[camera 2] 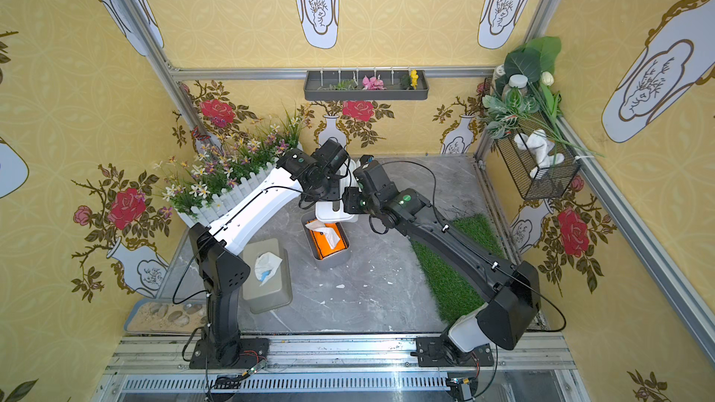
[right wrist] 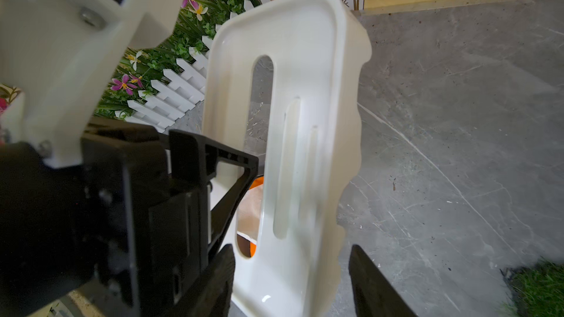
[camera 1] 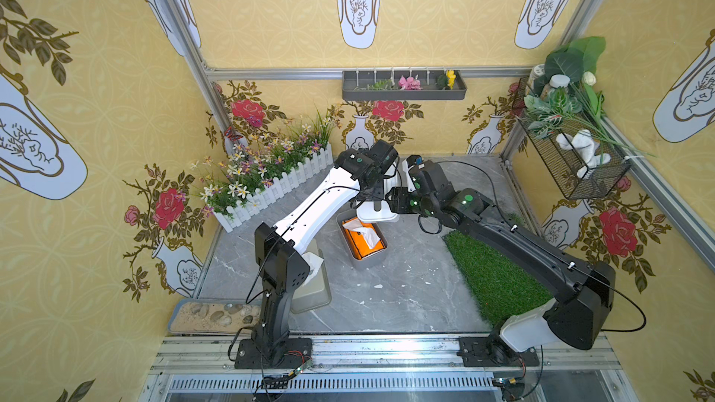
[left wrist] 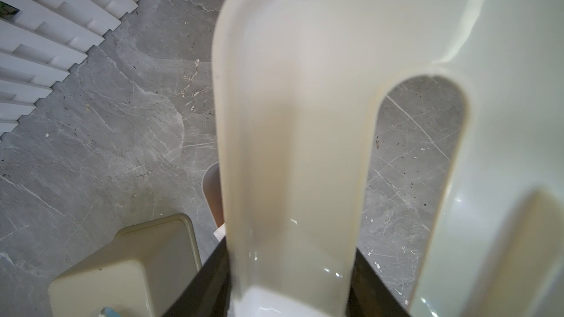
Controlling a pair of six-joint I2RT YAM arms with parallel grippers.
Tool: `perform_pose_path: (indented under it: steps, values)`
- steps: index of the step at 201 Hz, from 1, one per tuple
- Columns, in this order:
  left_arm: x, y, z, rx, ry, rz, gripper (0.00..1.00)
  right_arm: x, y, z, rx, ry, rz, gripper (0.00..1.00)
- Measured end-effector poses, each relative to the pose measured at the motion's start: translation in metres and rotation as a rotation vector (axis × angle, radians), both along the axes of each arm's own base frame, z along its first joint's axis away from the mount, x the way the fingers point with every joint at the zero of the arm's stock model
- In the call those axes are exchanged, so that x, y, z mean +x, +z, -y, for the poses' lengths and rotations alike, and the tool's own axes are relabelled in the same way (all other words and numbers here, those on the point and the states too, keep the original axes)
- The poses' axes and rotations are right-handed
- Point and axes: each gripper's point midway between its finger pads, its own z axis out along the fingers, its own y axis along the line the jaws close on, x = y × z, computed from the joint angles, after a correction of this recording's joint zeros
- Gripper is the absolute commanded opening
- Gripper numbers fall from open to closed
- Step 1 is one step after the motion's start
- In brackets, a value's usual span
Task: Put the tissue paper into the tissue box
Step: Place the box lid at the center of the board.
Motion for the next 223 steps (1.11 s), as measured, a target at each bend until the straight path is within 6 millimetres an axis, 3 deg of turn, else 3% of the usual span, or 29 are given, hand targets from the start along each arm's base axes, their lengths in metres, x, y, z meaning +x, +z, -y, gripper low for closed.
perform_pose_path:
  steps: [46, 130, 174, 223]
  values:
    - [-0.006, 0.0, -0.005, 0.014, 0.01, -0.03, 0.38, -0.005, -0.021, -0.011, -0.116, -0.011, 0.057, 0.57]
    - [-0.011, -0.009, 0.004, -0.025, 0.006, -0.079, 0.39, 0.006, -0.008, 0.001, -0.172, -0.083, 0.188, 0.54]
    - [-0.016, -0.015, 0.007, -0.04, 0.01, -0.113, 0.39, 0.014, -0.01, 0.005, -0.164, -0.101, 0.192, 0.47]
    - [-0.02, -0.017, 0.01, -0.057, 0.018, -0.134, 0.39, 0.017, -0.02, 0.006, -0.174, -0.098, 0.169, 0.47]
